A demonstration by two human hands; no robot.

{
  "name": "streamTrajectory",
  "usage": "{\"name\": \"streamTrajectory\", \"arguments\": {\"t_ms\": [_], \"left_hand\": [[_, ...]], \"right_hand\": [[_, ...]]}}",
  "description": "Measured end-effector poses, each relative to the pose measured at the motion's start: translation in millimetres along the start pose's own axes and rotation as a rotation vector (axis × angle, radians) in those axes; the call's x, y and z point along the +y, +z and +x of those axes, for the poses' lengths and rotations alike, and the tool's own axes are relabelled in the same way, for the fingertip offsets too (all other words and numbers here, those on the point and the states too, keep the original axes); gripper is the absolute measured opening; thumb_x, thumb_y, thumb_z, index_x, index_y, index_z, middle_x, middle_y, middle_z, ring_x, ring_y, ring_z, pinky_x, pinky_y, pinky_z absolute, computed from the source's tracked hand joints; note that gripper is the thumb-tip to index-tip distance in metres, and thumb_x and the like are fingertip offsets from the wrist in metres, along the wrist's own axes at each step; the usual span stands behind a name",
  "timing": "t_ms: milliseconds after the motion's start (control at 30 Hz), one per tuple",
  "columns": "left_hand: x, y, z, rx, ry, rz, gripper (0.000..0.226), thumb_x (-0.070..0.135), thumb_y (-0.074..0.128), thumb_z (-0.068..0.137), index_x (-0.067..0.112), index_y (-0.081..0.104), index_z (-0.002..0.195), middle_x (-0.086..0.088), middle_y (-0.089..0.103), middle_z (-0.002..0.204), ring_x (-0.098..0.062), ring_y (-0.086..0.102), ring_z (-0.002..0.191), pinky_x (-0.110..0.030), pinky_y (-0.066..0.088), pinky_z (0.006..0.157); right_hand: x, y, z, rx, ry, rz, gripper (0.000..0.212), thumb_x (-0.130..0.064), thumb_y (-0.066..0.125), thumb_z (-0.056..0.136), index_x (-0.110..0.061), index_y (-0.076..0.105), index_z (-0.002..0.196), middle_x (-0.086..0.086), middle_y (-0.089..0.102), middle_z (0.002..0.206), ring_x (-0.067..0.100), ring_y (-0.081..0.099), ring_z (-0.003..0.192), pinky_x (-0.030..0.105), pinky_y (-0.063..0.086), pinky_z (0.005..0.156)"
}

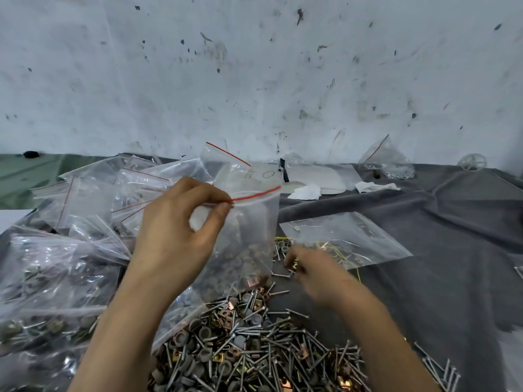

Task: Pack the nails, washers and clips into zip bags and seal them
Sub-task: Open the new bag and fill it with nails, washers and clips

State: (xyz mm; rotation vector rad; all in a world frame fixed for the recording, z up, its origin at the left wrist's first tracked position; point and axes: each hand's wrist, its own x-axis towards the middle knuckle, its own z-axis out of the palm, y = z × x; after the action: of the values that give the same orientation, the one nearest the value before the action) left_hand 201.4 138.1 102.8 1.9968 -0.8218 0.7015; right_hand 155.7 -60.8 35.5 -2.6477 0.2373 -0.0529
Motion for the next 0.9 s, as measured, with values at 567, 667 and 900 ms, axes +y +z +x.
{"name": "streamTrajectory", "arguments": {"t_ms": [567, 667, 900], "left_hand": [[26.5, 13.4, -7.4, -0.150, 0.210, -0.056, 0.010, 0.019, 0.061, 0.086, 0.015, 0.070, 0.086, 0.007, 0.063, 0.088, 0.000, 0.058, 0.082, -0.007, 0.038, 0.074], [20.0, 10.5, -4.8, -0.105, 0.133, -0.032, 0.008, 0.018, 0.062, 0.086, 0.020, 0.070, 0.084, 0.011, 0.062, 0.086, 0.007, 0.055, 0.081, -0.003, 0.035, 0.073], [9.7, 3.8, -1.5, -0.056, 0.040, 0.007, 0.015, 0.009, 0.068, 0.086, 0.023, 0.069, 0.083, 0.018, 0.060, 0.086, 0.015, 0.051, 0.078, -0.002, 0.033, 0.069]], "right_hand": [[-28.7, -65.4, -44.0, 0.671, -0.373, 0.613, 0.005, -0.028, 0.071, 0.081, -0.029, 0.067, 0.083, -0.018, 0.069, 0.083, -0.001, 0.064, 0.080, 0.012, 0.048, 0.071], [-9.4, -60.0, -32.1, 0.629, -0.165, 0.505, 0.014, -0.015, 0.066, 0.085, -0.025, 0.064, 0.076, -0.012, 0.066, 0.069, -0.002, 0.058, 0.065, 0.006, 0.041, 0.058], [13.2, -0.2, -10.4, -0.353, 0.140, -0.050, 0.019, -0.014, 0.068, 0.084, -0.016, 0.065, 0.103, 0.002, 0.065, 0.107, 0.015, 0.059, 0.092, 0.022, 0.047, 0.074]]}}
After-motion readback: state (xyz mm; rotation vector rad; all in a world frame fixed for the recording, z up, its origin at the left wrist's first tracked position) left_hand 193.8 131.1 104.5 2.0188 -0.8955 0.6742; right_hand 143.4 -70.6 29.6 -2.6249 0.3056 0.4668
